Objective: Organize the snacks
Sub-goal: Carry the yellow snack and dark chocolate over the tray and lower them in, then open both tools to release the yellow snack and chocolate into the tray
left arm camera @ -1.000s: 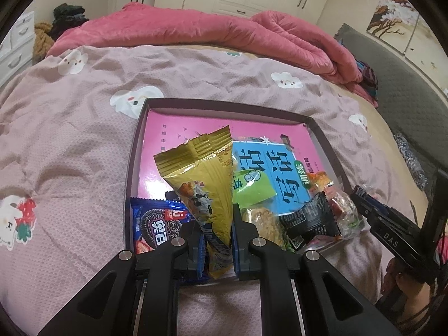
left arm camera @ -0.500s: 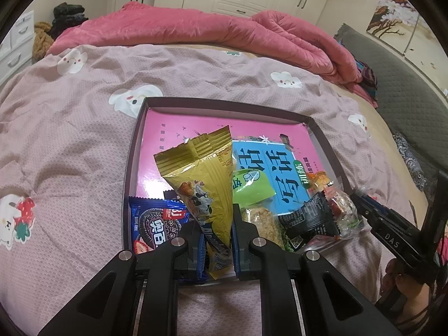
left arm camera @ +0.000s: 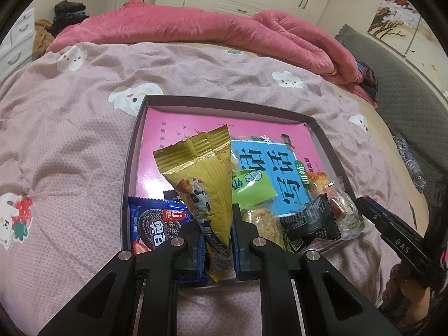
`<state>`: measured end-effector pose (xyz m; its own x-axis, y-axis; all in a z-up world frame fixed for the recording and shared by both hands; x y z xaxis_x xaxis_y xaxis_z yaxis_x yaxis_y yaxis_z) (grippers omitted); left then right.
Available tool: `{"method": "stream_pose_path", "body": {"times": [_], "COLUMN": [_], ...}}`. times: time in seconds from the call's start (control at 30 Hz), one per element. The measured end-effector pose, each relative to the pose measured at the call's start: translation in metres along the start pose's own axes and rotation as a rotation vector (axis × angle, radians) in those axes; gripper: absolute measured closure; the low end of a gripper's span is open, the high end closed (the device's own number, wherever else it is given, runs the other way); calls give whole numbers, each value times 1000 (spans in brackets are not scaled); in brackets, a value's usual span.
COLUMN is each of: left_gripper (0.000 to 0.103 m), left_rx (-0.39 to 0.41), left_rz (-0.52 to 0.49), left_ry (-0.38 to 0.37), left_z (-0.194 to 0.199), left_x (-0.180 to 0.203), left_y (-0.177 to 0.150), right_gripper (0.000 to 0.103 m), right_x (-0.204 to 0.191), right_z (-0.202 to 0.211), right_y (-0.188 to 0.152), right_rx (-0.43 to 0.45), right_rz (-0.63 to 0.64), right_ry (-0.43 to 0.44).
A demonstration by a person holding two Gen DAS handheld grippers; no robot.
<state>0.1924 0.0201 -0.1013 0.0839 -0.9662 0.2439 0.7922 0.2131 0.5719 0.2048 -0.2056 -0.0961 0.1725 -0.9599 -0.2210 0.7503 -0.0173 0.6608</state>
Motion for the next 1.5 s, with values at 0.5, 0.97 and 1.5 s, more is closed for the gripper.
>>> {"method": "stream_pose_path", "body": {"times": [0.5,0.97,1.5], "left_gripper": [72,55,55], "left_rx": [25,38,-1], "left_rz": [-2,7,5], "left_ry": [17,28,101], "left_z": [-1,8,-6], "left_x": [-3,-5,-21], "left_y": [7,10,2], "right_gripper": [69,65,64], "right_x": [-4,-3,-11], "right_z": [7,11,5], "right_y": [0,0,-4], "right_rx": [21,28,1], "right_rz": [7,1,18], "right_ry": [5,2,24]}}
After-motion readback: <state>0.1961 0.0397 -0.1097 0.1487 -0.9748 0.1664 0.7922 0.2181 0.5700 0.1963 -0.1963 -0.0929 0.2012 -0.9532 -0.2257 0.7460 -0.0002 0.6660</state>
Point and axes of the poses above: each gripper's, at about its wrist camera, not at the fingertips, and z roughly against the way its jaws point, x to its right, y to its top, the point moved 8 cm from there along -z, roughly the way its jaws point, and after that the axes turned 1 degree about -z, right-handed, at the moved point
